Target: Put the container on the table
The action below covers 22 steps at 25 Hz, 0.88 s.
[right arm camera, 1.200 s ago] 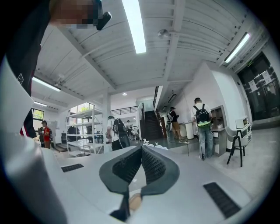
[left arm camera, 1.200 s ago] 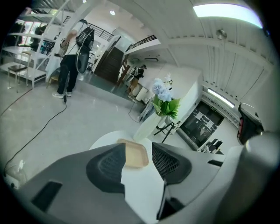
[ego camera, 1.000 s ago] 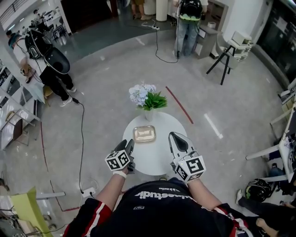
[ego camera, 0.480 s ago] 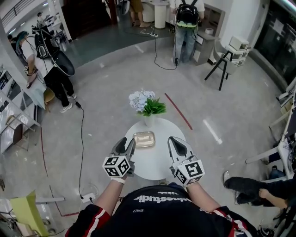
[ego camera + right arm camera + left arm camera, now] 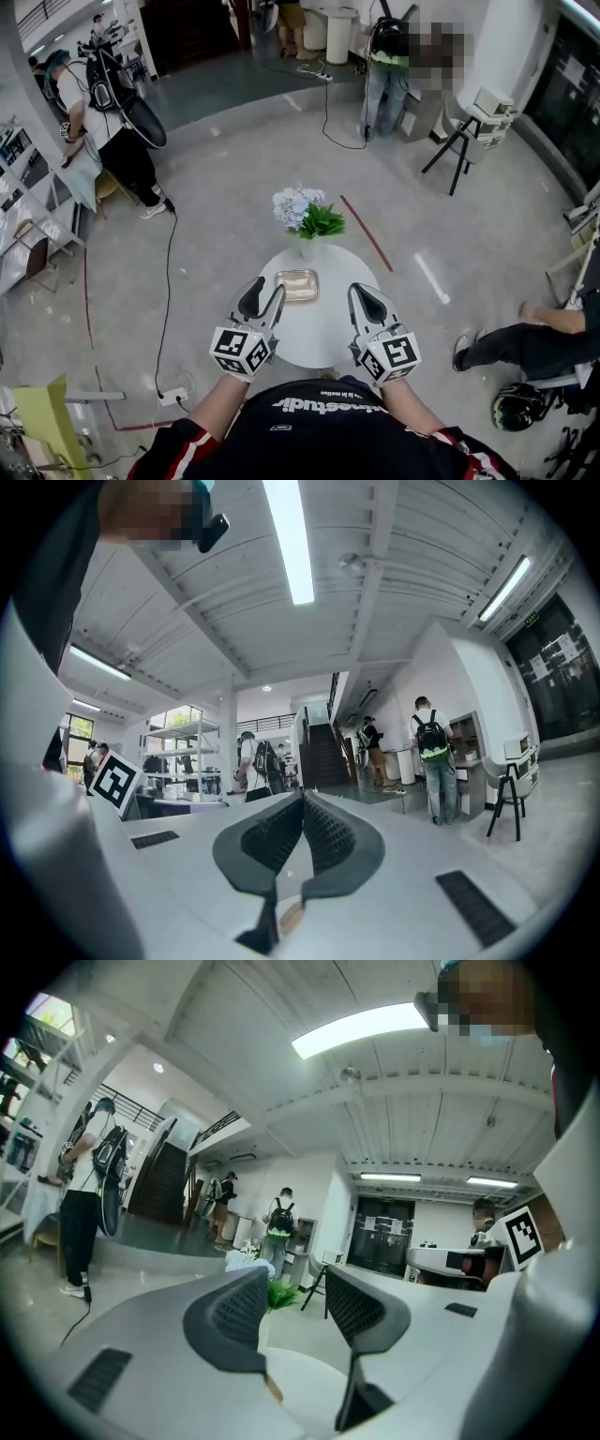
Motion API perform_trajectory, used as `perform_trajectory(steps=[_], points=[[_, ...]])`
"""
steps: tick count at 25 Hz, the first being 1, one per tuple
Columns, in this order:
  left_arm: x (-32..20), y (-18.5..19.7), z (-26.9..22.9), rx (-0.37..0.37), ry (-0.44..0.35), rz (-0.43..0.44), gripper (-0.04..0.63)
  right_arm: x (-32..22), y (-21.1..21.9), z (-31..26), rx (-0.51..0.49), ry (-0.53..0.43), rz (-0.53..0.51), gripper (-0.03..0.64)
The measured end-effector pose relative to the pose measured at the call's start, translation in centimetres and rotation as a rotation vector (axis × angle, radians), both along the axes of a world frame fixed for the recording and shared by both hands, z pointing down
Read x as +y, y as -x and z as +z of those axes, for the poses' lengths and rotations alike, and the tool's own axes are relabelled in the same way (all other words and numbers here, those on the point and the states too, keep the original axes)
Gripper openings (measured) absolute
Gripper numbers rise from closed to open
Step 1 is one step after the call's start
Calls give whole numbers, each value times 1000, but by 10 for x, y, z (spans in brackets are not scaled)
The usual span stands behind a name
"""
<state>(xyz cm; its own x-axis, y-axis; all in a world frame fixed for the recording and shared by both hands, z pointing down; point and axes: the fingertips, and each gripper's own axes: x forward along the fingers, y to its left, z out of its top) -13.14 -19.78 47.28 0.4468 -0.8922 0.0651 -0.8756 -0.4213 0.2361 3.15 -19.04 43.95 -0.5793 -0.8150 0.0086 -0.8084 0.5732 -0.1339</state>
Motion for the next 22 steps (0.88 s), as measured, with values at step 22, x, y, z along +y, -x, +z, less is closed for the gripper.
perform_trajectory(steps=[22], points=[[14,-19,-48,-85,-173,28,174,9,3,-2,5,-6,1,15]])
